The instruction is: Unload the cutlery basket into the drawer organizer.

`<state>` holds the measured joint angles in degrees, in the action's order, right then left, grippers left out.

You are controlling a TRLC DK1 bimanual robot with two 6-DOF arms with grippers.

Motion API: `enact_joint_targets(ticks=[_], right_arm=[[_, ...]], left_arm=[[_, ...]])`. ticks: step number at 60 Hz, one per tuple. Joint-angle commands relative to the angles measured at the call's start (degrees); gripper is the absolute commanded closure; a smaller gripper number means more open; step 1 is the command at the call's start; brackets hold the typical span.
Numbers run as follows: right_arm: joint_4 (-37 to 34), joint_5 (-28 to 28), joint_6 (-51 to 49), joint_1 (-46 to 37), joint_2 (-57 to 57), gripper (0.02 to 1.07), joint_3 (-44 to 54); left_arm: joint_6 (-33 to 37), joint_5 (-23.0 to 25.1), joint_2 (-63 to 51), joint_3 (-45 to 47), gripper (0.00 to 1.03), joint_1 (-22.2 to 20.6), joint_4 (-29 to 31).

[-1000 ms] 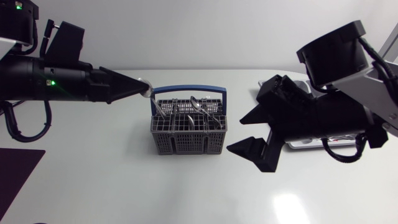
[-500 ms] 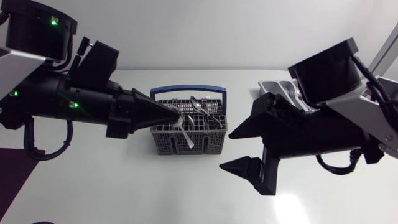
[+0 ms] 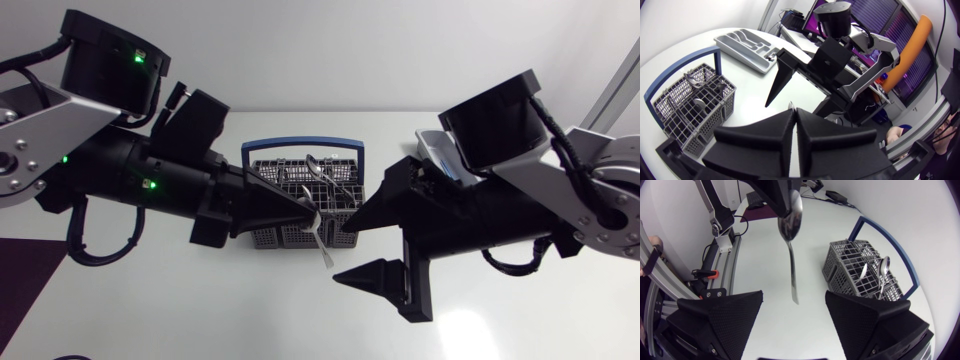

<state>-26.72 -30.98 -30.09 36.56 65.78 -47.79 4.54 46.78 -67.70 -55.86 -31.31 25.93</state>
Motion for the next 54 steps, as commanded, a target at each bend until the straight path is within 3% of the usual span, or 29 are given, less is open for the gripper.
enact_joint_targets(ticks=[1,14,23,35,46,54], right_arm=[[0.44,-1.45,-1.47,0.45,1.19,0.19,-0.37],[-0.26,-4.61,-1.64,0.45,2.34,0.20,-1.69],[-0.88,-6.20,-1.55,0.89,2.69,0.24,-2.22],[-1.58,-8.13,-1.55,0.97,1.63,0.57,-3.10],[-1.58,-9.10,-1.55,0.97,1.63,0.80,-2.66],[-1.84,-9.36,-1.47,1.15,1.55,0.90,-2.48]], left_arm=[[-0.05,2.35,-1.03,0.92,0.99,-0.33,0.61],[0.21,8.15,-1.73,0.92,0.99,-0.33,1.58],[1.00,8.32,-2.70,1.10,0.99,-1.65,2.02],[1.62,8.32,-2.79,1.19,0.99,-1.74,2.72],[1.88,8.32,-2.52,1.28,0.99,-1.47,2.81],[1.88,8.32,-2.17,1.28,0.99,-1.47,2.81]])
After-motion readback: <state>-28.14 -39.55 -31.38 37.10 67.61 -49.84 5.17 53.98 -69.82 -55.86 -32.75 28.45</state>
